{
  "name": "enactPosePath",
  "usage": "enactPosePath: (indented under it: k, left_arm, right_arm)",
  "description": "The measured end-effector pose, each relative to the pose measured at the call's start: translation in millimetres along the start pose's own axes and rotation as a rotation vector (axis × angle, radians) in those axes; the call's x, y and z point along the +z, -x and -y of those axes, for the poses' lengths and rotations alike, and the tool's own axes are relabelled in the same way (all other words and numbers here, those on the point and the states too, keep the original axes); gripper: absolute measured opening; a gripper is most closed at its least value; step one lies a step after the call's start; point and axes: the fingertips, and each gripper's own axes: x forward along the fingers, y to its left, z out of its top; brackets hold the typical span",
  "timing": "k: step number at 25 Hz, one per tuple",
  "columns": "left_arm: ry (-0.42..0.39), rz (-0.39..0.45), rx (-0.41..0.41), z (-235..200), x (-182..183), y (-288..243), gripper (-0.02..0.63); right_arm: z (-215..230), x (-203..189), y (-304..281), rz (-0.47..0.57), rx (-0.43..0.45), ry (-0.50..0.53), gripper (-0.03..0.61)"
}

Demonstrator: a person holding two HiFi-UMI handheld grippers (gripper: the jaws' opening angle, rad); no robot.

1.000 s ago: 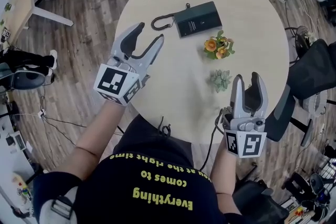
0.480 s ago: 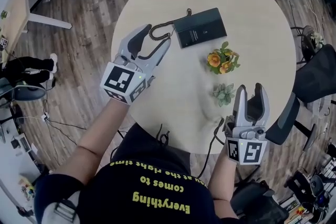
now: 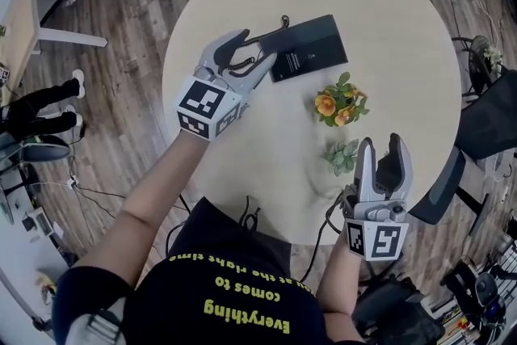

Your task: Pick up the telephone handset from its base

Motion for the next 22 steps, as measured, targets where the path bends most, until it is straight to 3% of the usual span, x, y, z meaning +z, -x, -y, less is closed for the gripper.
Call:
enactPosePath:
  k: [6, 15, 22]
  left_arm:
    - [-0.004, -0.002, -0.113, 8, 0, -44, 0.261]
    - [-0.119, -0.121, -0.248, 14, -31, -101, 0.261]
    - [-0.15, -0.224, -0.378, 18, -53, -123, 0.261]
  right_arm:
    - [7, -16, -1, -0.034, -0.004, -0.022, 0.227]
    - [11, -31, -2, -0.062, -0.015, -0.053, 0.232]
    - [14, -40, 5, -0.068, -0.031, -0.075, 0.235]
